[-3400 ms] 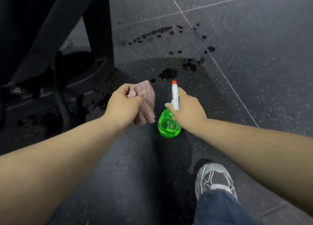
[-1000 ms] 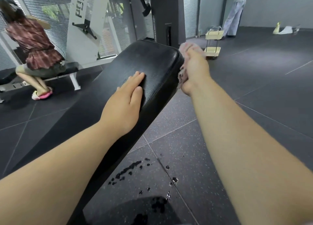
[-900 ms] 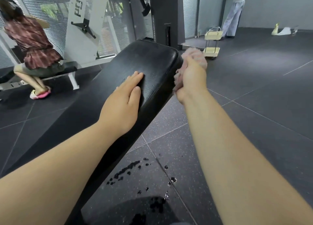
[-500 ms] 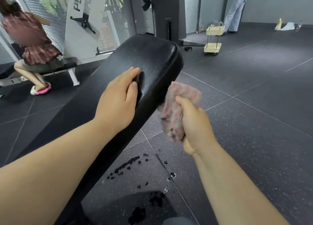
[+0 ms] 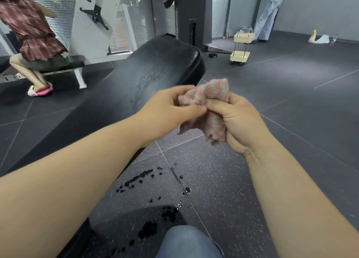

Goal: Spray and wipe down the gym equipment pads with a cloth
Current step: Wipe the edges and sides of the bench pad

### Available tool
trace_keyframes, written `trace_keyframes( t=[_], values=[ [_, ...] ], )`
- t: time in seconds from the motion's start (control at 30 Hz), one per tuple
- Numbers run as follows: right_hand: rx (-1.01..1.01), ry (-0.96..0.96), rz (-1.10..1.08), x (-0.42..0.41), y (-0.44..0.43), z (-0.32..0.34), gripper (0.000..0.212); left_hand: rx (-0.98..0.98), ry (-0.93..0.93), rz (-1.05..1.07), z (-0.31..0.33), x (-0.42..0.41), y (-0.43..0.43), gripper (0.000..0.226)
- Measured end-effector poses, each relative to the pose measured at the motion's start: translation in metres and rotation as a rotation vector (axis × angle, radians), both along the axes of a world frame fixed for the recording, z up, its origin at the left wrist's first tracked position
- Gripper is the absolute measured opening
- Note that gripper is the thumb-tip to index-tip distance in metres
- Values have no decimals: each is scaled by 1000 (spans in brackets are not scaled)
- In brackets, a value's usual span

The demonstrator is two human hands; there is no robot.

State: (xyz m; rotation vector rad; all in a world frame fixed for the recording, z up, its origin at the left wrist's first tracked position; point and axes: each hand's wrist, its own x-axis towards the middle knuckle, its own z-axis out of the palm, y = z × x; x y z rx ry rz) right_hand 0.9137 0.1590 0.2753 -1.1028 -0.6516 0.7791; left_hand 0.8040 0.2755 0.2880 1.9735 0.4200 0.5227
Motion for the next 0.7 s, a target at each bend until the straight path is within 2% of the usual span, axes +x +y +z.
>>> trace_keyframes(
  t=[0.07,0.17,0.23,0.3,0.37,0.43,0.53,0.63,0.7],
  values=[
    [-26,-36,-129,-1,3,0,5,38,8,80,-3,-1,-5,16],
    [-140,-247,-461,5,10,-10,13,116,-25,364,-5,0,1,25],
    [-133,-296,-524,-5,16,-18,11,64,-87,461,-4,2,-2,27],
    [-98,-286,-467,-18,18,-24,17,-79,-138,389,1,5,-13,26],
    [-12,-241,-304,-32,16,-28,19,-297,-167,251,8,10,-23,32],
    [74,-144,-220,-36,15,-29,28,-330,-92,174,15,12,-23,39],
    [122,-4,-393,-15,18,-24,14,-40,-70,225,24,8,-9,37],
    [30,-157,-769,30,24,-2,20,296,-113,395,32,8,16,28],
    [-47,-338,-867,54,40,18,23,474,51,378,26,16,36,41]
  ],
)
